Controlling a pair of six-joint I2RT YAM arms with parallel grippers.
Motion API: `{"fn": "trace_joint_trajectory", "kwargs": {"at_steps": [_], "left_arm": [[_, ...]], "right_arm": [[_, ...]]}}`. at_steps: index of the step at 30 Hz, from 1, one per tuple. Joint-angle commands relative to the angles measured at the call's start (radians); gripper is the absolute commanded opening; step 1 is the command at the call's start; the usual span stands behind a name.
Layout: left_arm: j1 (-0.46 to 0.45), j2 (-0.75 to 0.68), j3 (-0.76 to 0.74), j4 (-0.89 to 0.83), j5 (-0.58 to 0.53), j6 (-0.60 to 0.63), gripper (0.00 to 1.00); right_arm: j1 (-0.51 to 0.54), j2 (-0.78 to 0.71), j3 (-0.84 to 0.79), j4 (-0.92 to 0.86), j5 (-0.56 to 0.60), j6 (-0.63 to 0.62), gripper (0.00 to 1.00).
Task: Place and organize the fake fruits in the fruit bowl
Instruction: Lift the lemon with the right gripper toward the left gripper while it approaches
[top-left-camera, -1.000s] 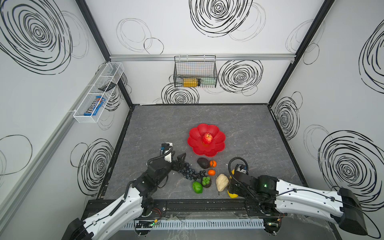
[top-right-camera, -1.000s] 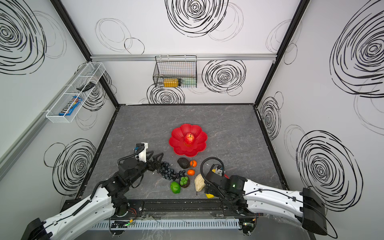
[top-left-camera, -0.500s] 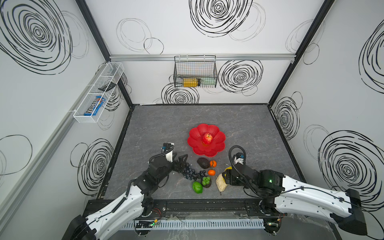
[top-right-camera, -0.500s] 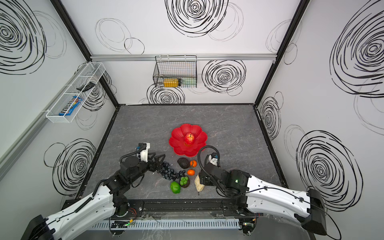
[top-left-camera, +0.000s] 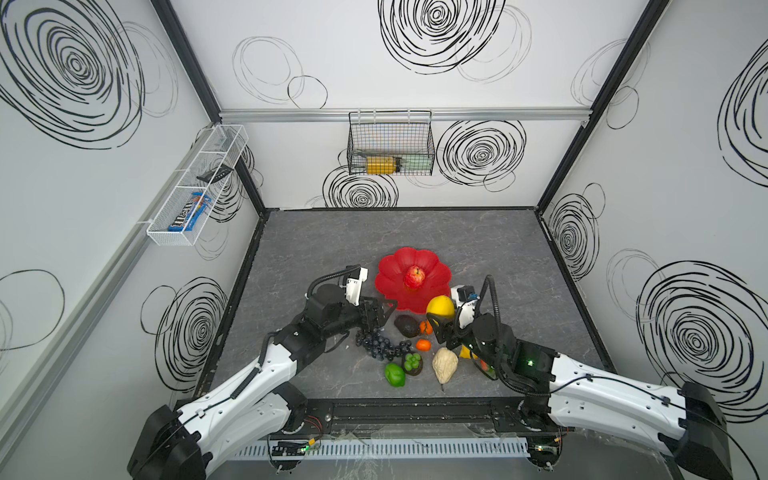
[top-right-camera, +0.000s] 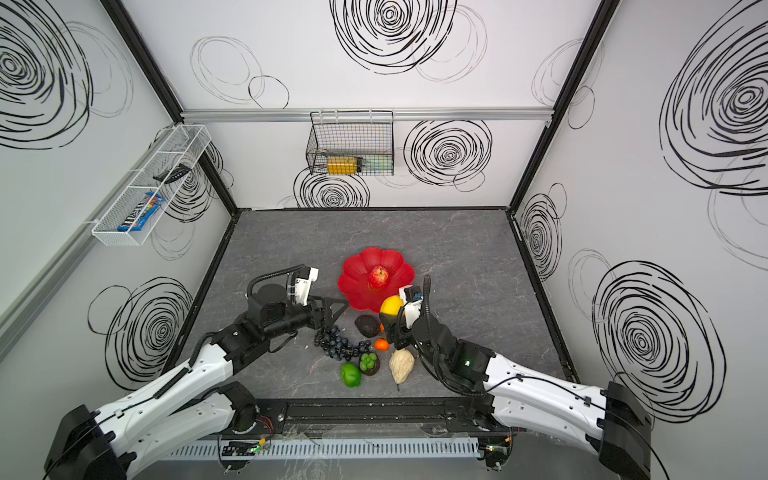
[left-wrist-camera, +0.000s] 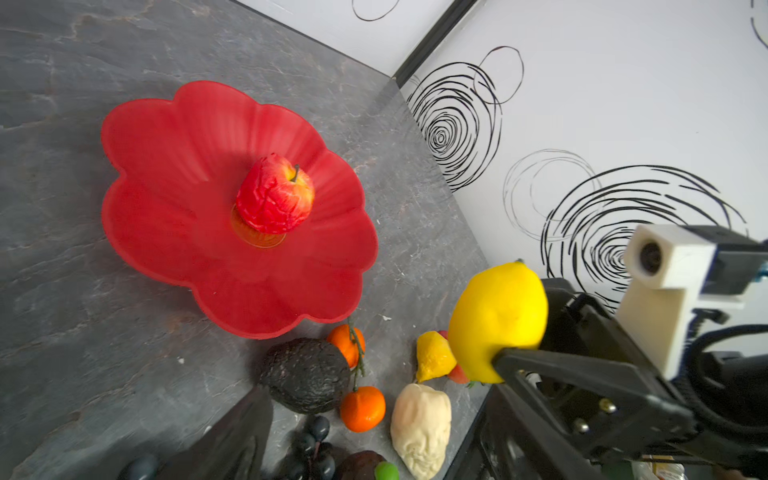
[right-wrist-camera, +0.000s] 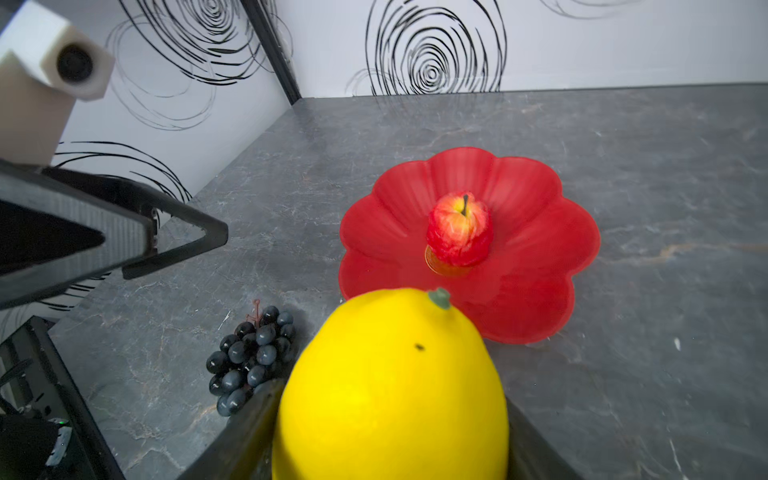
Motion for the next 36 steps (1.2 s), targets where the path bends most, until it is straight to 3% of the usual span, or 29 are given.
{"fn": "trace_joint_trajectory", "kwargs": {"at_steps": [1, 7, 19, 30, 36], "left_arm": [[-0.012, 0.014, 0.086, -0.053, 0.052, 0.026, 0.89], [-0.069, 0.092, 0.166, -0.117, 0.035, 0.059, 0.93], [-0.146, 0.175, 0.221, -0.163, 0.037, 0.082, 0.94], [-0.169, 0.224, 0.224, -0.154, 0.056, 0.103, 0.87], [-0.174, 0.252, 0.224, -0.150, 0.081, 0.103, 0.75]], "right_arm": [[0.003, 0.052, -0.001, 0.237, -0.045, -0.141, 0.69], [0.080, 0.147, 0.005, 0.317, -0.017, -0.258, 0.68], [0.126, 0.204, 0.021, 0.360, 0.022, -0.295, 0.68], [0.144, 0.221, 0.035, 0.371, 0.008, -0.296, 0.68], [0.159, 0.244, 0.046, 0.383, 0.027, -0.297, 0.68]]}}
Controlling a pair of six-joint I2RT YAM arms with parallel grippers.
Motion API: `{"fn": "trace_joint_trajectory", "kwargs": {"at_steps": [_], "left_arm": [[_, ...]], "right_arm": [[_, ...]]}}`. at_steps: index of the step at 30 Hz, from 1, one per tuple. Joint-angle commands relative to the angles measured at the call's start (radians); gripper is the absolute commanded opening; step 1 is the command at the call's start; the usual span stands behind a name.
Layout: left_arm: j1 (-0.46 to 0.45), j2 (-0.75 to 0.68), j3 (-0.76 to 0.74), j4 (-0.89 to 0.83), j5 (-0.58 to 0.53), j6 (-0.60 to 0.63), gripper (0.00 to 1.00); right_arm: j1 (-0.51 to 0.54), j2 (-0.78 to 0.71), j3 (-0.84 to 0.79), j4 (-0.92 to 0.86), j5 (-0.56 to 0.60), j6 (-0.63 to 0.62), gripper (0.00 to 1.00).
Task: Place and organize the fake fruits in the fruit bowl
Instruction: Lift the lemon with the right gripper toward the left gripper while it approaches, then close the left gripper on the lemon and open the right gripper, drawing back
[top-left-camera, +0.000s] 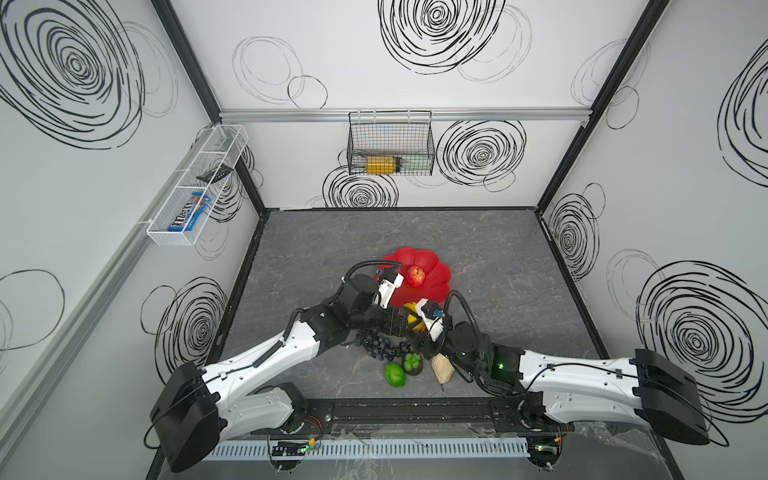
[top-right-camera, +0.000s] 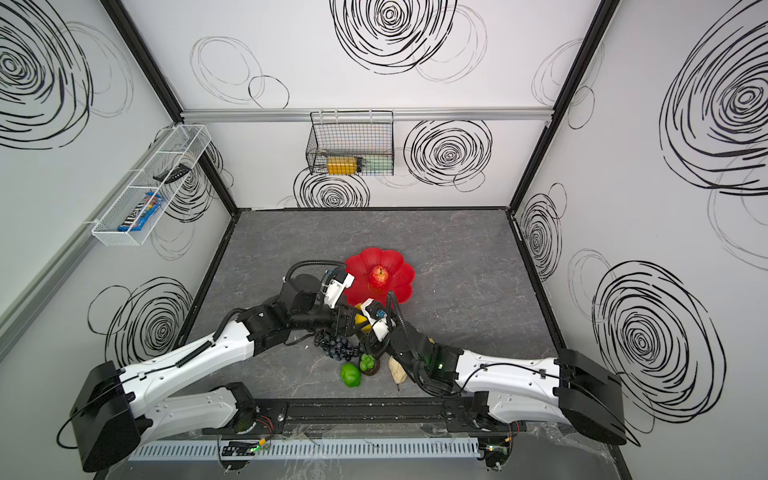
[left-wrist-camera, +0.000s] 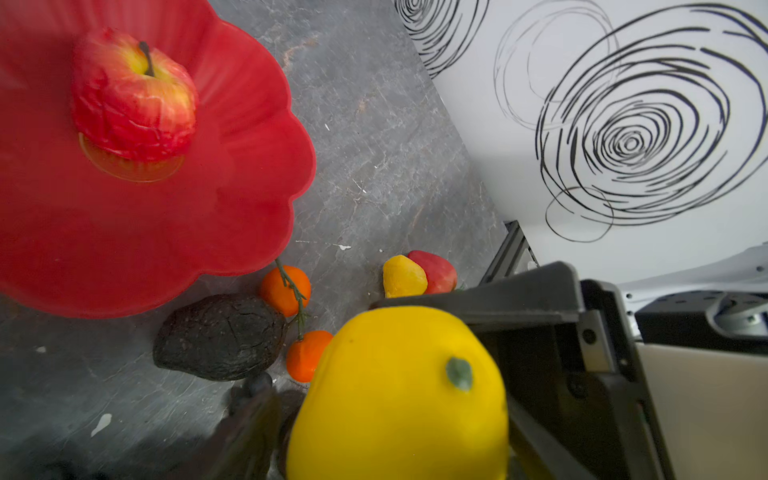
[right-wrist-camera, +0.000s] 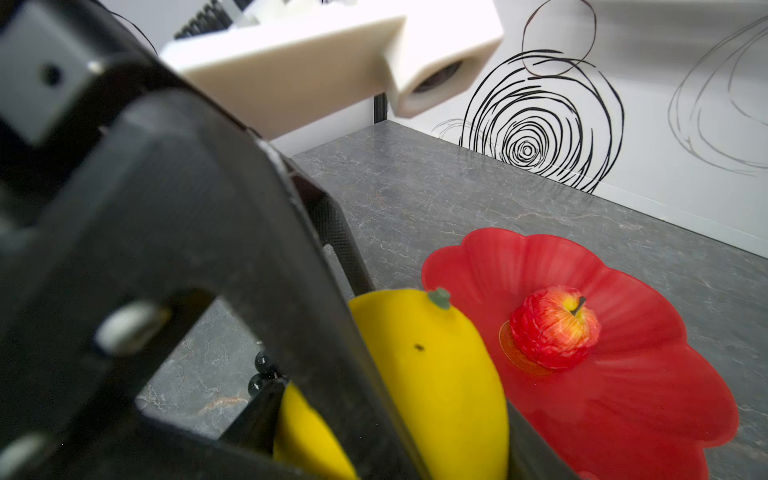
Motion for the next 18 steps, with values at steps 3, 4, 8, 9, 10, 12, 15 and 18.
{"fn": "trace_joint_trajectory", "kwargs": {"at_steps": [3, 4, 8, 9, 10, 12, 15, 18], "left_arm": [[-0.004, 0.020, 0.031, 0.027, 0.029, 0.013, 0.66], [-0.004, 0.020, 0.030, 0.029, 0.030, 0.011, 0.63], [-0.004, 0.023, 0.029, 0.036, 0.032, 0.011, 0.56], [-0.004, 0.024, 0.030, 0.036, 0.032, 0.011, 0.54], [-0.004, 0.025, 0.030, 0.038, 0.031, 0.011, 0.53], [-0.002, 0.027, 0.028, 0.044, 0.018, 0.013, 0.51], [0.003, 0.027, 0.025, 0.054, -0.003, 0.013, 0.51], [0.017, 0.030, 0.028, 0.058, -0.022, 0.012, 0.51]], "right_arm": [[0.012, 0.017, 0.043, 0.057, 0.031, -0.009, 0.68], [0.012, 0.020, 0.047, 0.055, 0.036, -0.008, 0.68], [0.013, 0.025, 0.051, 0.050, 0.053, -0.005, 0.69], [0.013, 0.025, 0.053, 0.050, 0.054, -0.004, 0.69], [0.013, 0.024, 0.050, 0.049, 0.058, 0.000, 0.70], [0.013, 0.021, 0.049, 0.048, 0.063, 0.005, 0.72], [0.013, 0.018, 0.052, 0.027, 0.079, 0.019, 0.77], [0.014, 0.001, 0.055, -0.010, 0.123, 0.052, 0.87]]}}
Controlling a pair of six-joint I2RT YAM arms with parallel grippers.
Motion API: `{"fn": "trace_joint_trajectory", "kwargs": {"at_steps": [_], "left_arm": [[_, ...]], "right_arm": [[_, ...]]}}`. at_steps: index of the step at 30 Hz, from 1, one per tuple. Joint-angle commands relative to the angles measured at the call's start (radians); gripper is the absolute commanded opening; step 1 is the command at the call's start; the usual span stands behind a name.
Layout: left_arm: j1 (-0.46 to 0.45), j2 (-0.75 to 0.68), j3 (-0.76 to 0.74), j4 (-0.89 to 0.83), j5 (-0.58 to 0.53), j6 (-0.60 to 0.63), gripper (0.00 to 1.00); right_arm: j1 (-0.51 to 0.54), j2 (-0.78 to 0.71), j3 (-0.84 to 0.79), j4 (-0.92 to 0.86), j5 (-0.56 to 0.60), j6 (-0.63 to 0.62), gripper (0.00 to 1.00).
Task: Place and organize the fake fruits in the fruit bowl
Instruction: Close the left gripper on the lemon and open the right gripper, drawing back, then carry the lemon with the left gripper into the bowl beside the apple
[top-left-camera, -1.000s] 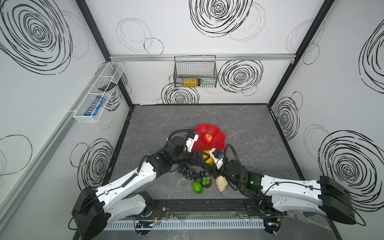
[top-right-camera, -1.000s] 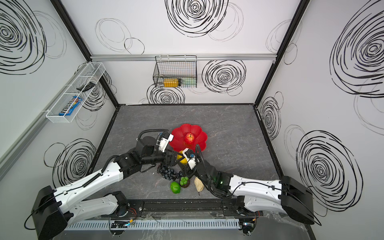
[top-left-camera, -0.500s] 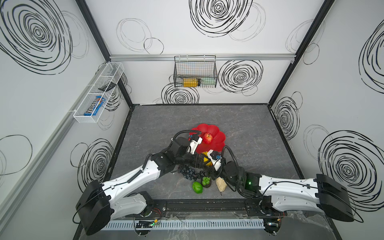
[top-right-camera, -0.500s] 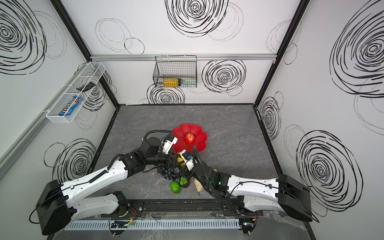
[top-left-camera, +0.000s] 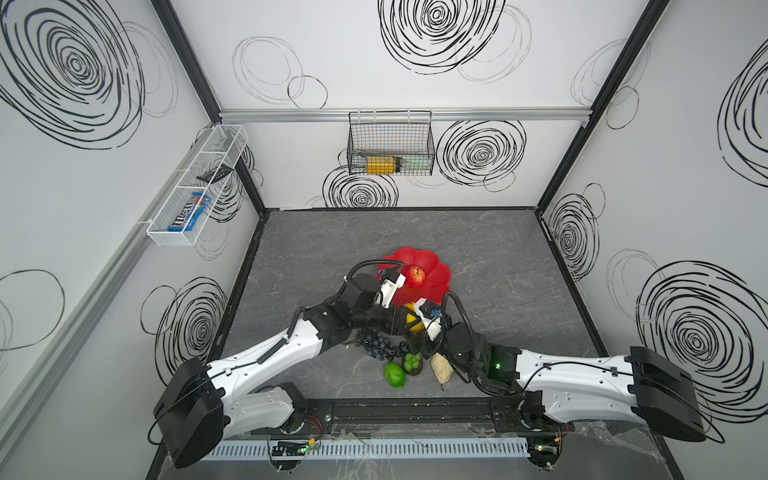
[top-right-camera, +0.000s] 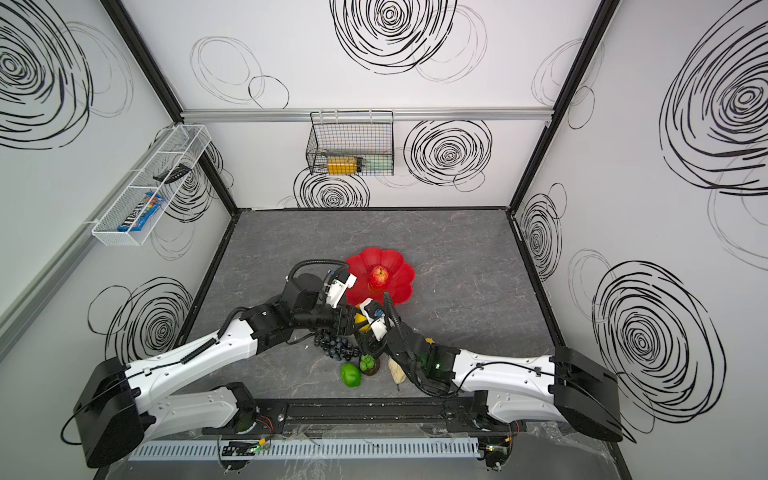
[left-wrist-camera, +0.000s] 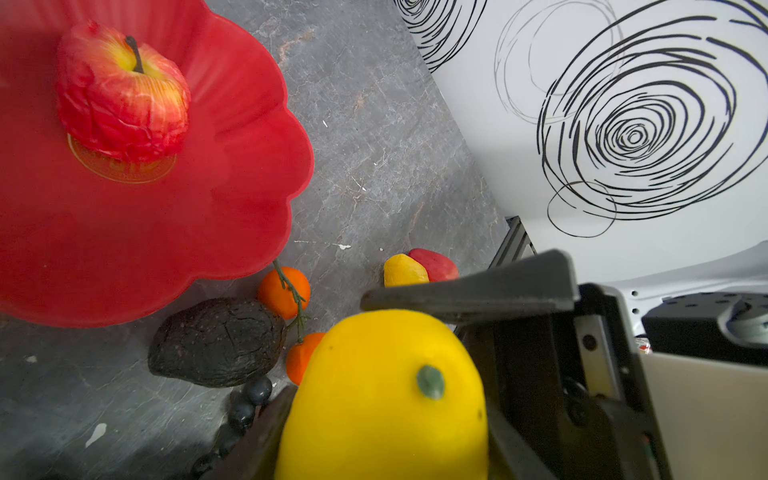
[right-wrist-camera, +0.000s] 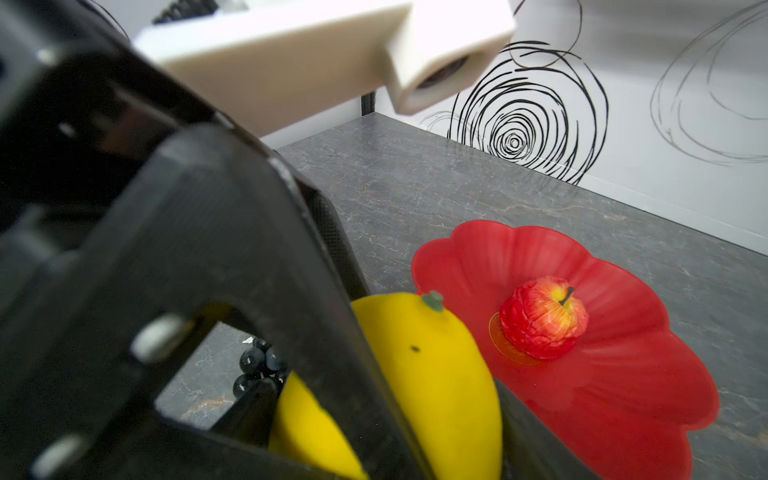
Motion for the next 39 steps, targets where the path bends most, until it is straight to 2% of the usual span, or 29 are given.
{"fn": "trace_joint_trajectory", "kwargs": {"at_steps": [1, 6, 12, 16, 20, 24, 28, 39], "left_arm": [[0.019, 0.011, 0.029, 0.041, -0.037, 0.008, 0.51], [0.058, 0.037, 0.051, 0.009, -0.152, 0.044, 0.51], [0.100, 0.115, 0.109, 0.002, -0.254, 0.062, 0.51], [0.111, 0.206, 0.169, 0.016, -0.335, 0.065, 0.51], [0.141, 0.322, 0.218, 0.074, -0.334, 0.041, 0.51], [0.170, 0.429, 0.282, 0.081, -0.355, 0.017, 0.50], [0.200, 0.507, 0.328, 0.089, -0.355, -0.021, 0.50], [0.237, 0.645, 0.376, 0.159, -0.344, -0.144, 0.51]], "right_arm": [[0.005, -0.029, 0.035, -0.002, 0.075, 0.033, 0.90], [0.003, -0.090, 0.014, -0.073, 0.144, 0.064, 1.00], [-0.013, -0.210, -0.042, -0.138, 0.210, 0.079, 0.97], [-0.075, -0.290, -0.072, -0.199, 0.238, 0.110, 0.97], [-0.169, -0.379, -0.126, -0.228, 0.189, 0.137, 0.97], [-0.223, -0.448, -0.207, -0.181, 0.145, 0.133, 0.97], [-0.238, -0.478, -0.263, -0.120, 0.114, 0.120, 0.97], [-0.248, -0.466, -0.280, -0.087, 0.092, 0.119, 0.97]]}}
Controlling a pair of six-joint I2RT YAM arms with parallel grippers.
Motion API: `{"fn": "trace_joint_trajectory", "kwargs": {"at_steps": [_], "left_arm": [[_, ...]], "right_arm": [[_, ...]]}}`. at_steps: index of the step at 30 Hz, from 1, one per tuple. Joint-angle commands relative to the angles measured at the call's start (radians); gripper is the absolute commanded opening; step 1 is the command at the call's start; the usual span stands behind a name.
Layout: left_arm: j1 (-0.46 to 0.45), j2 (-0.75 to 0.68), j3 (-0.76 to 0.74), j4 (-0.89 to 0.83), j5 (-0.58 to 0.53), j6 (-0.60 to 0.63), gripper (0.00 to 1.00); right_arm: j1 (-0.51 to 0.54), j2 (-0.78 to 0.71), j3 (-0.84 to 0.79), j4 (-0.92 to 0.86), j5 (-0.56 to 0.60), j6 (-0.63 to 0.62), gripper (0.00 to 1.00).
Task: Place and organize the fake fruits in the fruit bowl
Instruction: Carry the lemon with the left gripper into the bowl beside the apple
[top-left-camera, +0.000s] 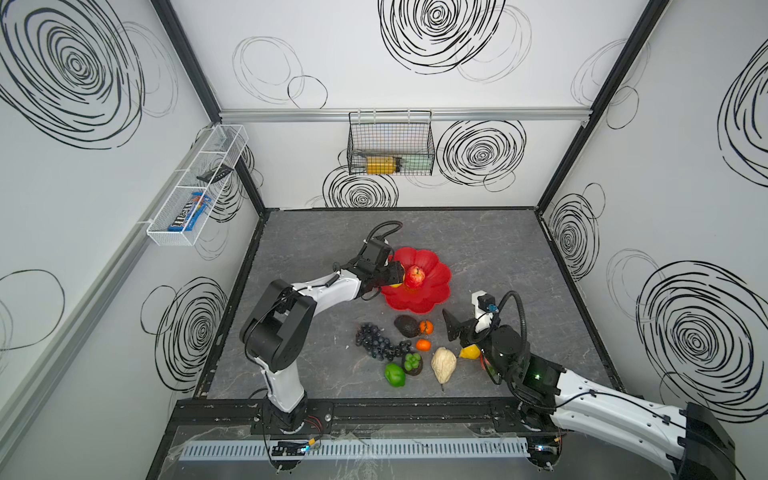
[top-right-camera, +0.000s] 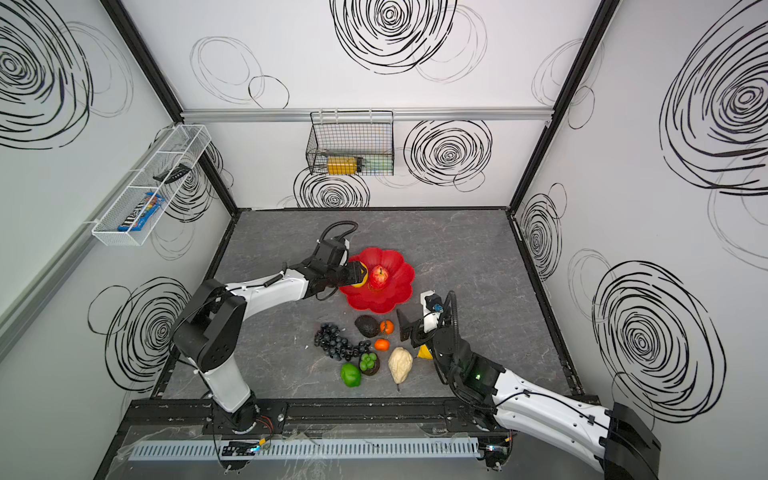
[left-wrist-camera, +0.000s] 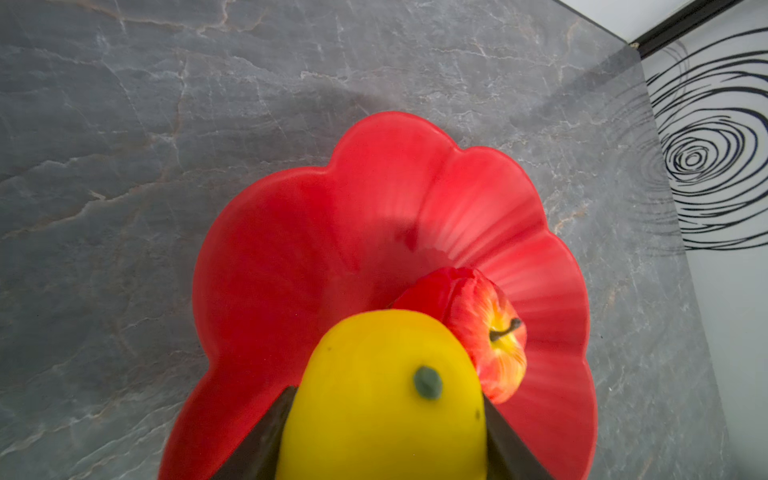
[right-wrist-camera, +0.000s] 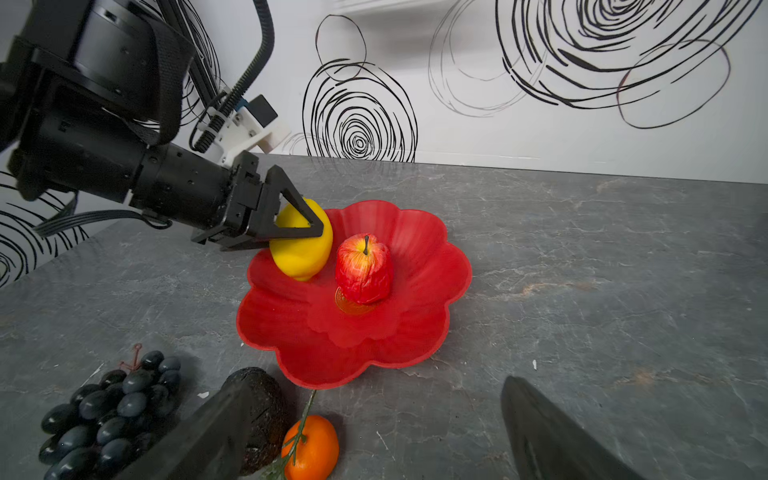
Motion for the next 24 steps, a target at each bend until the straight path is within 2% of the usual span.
{"fn": "trace_joint_trajectory", "kwargs": {"at_steps": [1, 20, 24], "left_arm": [[0.010, 0.023, 0.032, 0.079, -0.007, -0.061, 0.51], [0.017, 0.076, 0.002, 0.174, -0.028, -0.244, 0.54], [0.012, 0.087, 0.016, 0.156, -0.036, -0.253, 0.55]], "right_arm": [[-0.005, -0.002, -0.015, 0.052, -0.012, -0.001, 0.97], [-0.011, 0.008, -0.024, 0.069, -0.026, 0.000, 0.97], [-0.013, 0.006, -0.023, 0.070, -0.026, 0.002, 0.97]]}}
